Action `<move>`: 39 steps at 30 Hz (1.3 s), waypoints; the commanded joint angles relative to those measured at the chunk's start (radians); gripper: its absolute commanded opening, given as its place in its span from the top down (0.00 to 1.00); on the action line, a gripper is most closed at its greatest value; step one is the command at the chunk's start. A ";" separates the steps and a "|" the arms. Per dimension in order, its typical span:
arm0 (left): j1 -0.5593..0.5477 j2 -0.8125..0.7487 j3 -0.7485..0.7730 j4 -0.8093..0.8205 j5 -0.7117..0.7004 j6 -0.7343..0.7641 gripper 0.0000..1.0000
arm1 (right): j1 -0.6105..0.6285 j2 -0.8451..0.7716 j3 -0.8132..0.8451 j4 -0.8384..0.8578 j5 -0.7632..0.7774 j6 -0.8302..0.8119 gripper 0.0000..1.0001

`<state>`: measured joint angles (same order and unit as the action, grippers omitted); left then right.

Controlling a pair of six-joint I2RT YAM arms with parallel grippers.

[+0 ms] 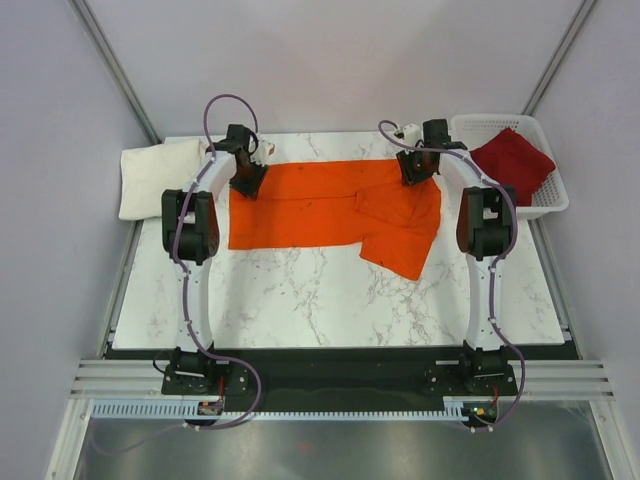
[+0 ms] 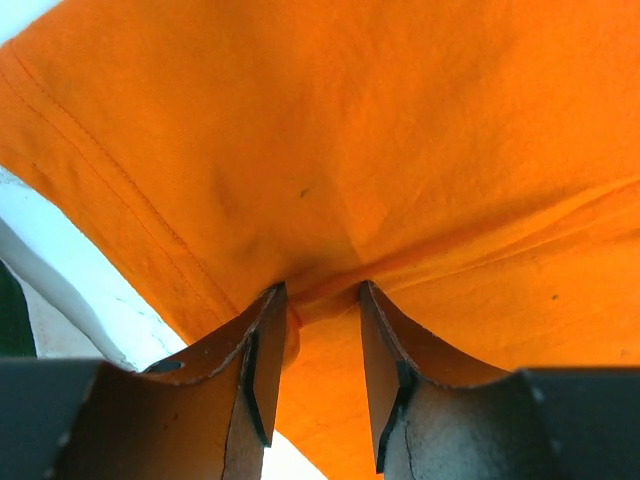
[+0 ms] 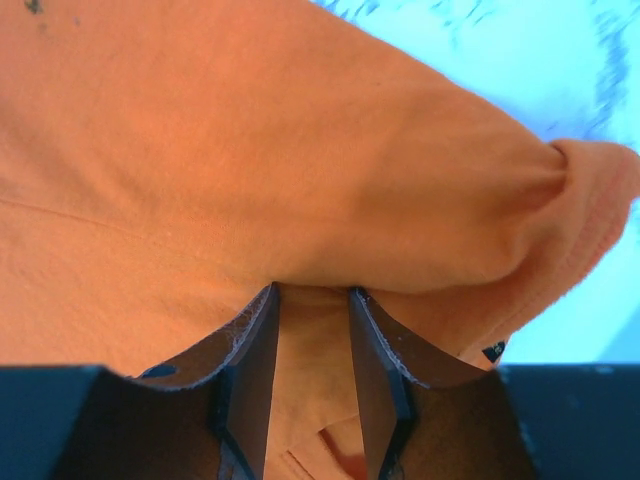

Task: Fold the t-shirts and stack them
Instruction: Fold the tshirt

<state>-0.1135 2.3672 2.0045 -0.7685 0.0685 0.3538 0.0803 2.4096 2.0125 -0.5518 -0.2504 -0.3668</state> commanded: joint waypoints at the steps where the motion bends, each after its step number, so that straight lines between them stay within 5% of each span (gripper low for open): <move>1: 0.002 0.055 0.030 -0.005 -0.033 0.047 0.57 | -0.019 0.071 0.068 -0.005 0.060 0.006 0.57; 7: -0.005 -0.060 0.054 -0.002 -0.058 0.024 0.57 | -0.019 -0.029 0.017 -0.040 0.033 -0.035 0.57; 12: -0.038 -0.335 -0.031 -0.002 -0.049 0.017 0.50 | -0.017 -0.358 -0.235 0.035 -0.059 -0.133 0.53; 18: -0.045 -0.526 -0.300 -0.021 0.011 0.045 0.43 | 0.007 -0.696 -0.670 -0.063 -0.305 -0.586 0.53; 24: -0.043 -0.594 -0.530 0.029 0.091 0.028 0.44 | 0.074 -0.918 -1.085 -0.273 -0.287 -1.047 0.53; 29: -0.043 -0.589 -0.566 0.041 0.089 -0.004 0.45 | 0.118 -1.037 -1.294 -0.215 -0.257 -1.121 0.52; 39: -0.043 -0.623 -0.613 0.046 0.103 -0.002 0.46 | 0.141 -1.067 -1.288 -0.154 -0.210 -1.064 0.52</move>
<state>-0.1585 1.8023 1.4052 -0.7460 0.1387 0.3676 0.2195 1.3735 0.7017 -0.7284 -0.4515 -1.4025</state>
